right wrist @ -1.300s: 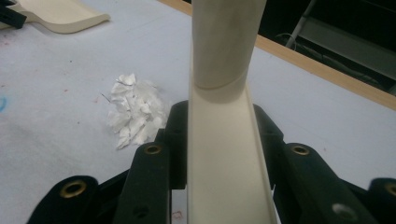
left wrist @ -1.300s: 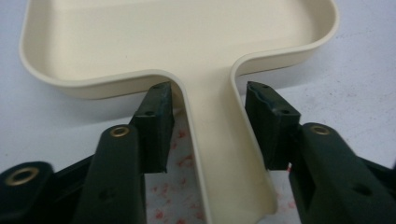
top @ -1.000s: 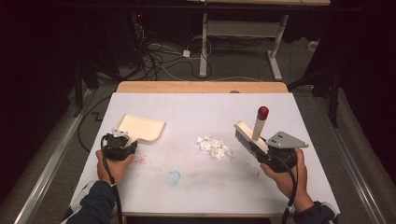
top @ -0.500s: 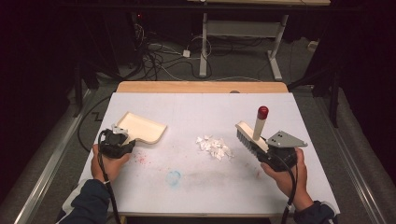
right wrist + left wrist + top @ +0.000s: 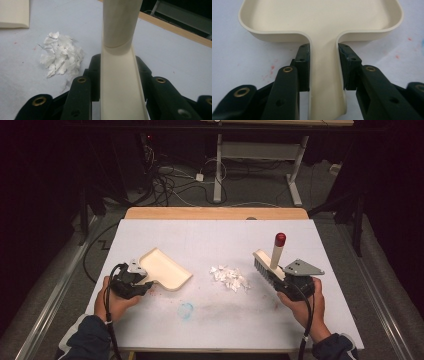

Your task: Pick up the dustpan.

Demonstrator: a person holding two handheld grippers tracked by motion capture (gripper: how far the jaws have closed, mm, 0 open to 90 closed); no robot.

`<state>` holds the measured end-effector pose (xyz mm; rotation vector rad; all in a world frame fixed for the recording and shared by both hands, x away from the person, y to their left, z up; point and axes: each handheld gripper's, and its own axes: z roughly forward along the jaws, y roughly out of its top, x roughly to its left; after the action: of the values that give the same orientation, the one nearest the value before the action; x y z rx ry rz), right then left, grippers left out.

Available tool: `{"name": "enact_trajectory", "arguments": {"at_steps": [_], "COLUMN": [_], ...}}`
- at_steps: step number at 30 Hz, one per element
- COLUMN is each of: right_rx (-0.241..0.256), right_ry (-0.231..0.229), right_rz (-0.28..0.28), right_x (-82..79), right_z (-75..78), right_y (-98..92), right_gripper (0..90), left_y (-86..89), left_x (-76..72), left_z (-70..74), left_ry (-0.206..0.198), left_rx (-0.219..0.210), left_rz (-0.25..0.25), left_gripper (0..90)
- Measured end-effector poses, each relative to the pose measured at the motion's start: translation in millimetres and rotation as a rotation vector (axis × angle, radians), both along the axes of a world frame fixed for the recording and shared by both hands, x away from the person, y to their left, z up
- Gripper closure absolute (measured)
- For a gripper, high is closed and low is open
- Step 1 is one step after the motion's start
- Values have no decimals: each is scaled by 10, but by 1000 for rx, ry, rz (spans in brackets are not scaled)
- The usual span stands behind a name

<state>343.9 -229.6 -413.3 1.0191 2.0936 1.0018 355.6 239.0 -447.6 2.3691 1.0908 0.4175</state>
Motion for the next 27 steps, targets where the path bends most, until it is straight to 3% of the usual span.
{"name": "enact_trajectory", "arguments": {"at_steps": [11,18,27], "right_rx": [3,48,24], "right_ry": [-2,17,16], "right_rz": [-26,-40,-56], "right_x": [150,216,194], "right_z": [-136,-280,-326], "right_y": [84,218,522], "right_gripper": [673,674,672], "left_y": [-246,-329,-426], "left_x": [-119,-156,-186], "left_z": [29,44,47], "left_ry": [30,37,38], "left_rx": [17,29,32], "left_rz": [-137,-184,-218], "left_gripper": [635,635,635]}}
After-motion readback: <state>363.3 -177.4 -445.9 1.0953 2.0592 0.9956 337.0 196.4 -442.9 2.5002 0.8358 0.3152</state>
